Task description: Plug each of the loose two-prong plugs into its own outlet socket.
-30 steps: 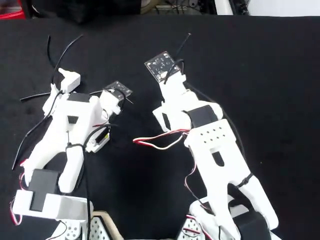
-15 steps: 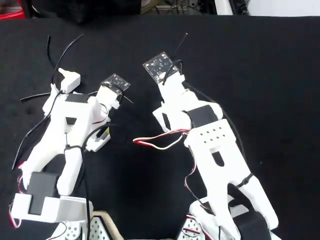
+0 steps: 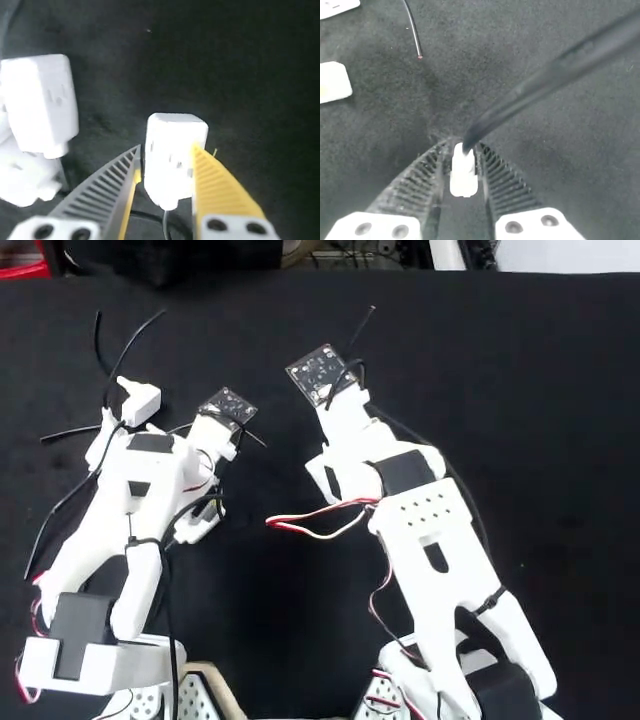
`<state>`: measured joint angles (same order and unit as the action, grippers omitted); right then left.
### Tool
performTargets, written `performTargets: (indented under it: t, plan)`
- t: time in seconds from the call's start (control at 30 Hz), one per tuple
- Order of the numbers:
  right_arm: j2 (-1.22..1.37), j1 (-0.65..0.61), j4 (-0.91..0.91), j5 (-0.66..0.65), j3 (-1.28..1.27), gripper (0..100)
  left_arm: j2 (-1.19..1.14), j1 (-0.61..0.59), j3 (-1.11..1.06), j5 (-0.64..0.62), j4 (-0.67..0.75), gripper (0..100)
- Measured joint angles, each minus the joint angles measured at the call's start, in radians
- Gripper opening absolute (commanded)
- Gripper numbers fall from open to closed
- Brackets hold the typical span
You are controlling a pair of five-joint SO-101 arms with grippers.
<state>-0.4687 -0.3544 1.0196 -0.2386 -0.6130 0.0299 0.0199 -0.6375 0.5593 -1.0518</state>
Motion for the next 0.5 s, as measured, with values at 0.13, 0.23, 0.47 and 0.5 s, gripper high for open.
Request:
performTargets:
  t: [0.13, 0.23, 0.47, 0.5]
  plan:
    - [0.000, 0.000, 0.000, 0.000, 0.000, 1.1, -0.018, 0.026, -0.043, -0.002, -0.008, 16]
    - [0.000, 0.000, 0.000, 0.000, 0.000, 1.1, -0.015, 0.084, -0.051, -0.040, -0.005, 16]
    - [0.000, 0.002, 0.000, 0.000, 0.000, 1.1, 0.005, 0.112, -0.064, -0.074, -0.015, 13]
    - [0.000, 0.000, 0.000, 0.000, 0.000, 1.1, 0.015, 0.117, -0.069, -0.075, -0.029, 13]
